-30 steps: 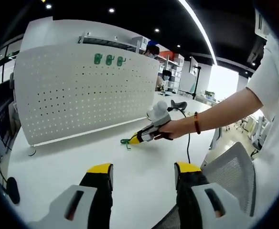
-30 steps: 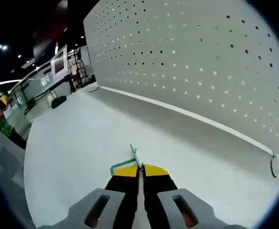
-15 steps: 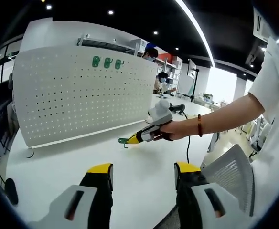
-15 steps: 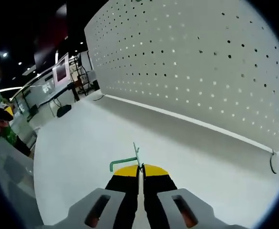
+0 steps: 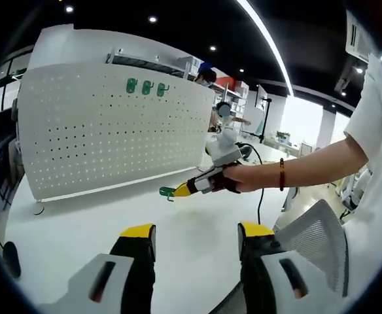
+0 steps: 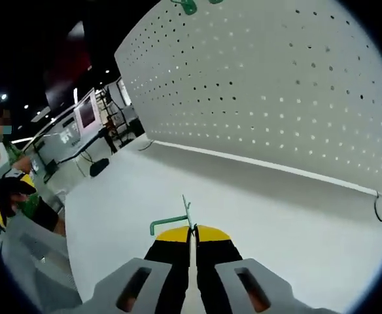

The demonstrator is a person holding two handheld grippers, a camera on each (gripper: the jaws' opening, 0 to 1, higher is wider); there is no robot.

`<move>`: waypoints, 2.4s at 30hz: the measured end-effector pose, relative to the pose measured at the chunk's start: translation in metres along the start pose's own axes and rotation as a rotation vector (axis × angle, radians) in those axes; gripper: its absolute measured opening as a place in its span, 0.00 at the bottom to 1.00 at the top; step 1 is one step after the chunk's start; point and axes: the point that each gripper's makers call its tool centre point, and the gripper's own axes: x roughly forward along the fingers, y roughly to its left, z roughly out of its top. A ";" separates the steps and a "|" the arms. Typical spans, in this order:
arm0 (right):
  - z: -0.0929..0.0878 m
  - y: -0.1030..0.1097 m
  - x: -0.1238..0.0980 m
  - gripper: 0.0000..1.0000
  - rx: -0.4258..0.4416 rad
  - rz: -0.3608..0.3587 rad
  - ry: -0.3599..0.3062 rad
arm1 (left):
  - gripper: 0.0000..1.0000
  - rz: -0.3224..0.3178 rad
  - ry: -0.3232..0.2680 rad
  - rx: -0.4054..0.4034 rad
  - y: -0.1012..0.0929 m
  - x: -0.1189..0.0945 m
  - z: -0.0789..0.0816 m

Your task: Insert the hook assembly into the mounting plate slot until the hook locks in place.

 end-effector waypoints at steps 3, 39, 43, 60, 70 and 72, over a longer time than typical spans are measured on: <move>0.001 0.005 -0.003 0.01 0.017 0.003 -0.006 | 0.52 -0.005 -0.003 -0.001 -0.001 0.000 0.000; 0.007 0.076 -0.045 0.00 0.030 0.092 0.028 | 0.53 -0.042 0.021 0.093 -0.011 0.006 -0.001; 0.008 0.082 -0.050 0.00 0.020 0.085 0.045 | 0.53 -0.042 0.043 0.135 -0.012 0.008 -0.002; -0.001 0.123 -0.057 0.00 0.062 0.169 0.130 | 0.44 -0.002 0.065 0.339 -0.017 0.012 -0.002; -0.002 0.137 -0.061 0.00 0.077 0.204 0.159 | 0.39 0.037 0.094 0.442 -0.015 0.009 -0.004; -0.003 0.140 -0.062 0.00 0.083 0.218 0.167 | 0.37 0.037 0.095 0.463 -0.015 0.010 -0.004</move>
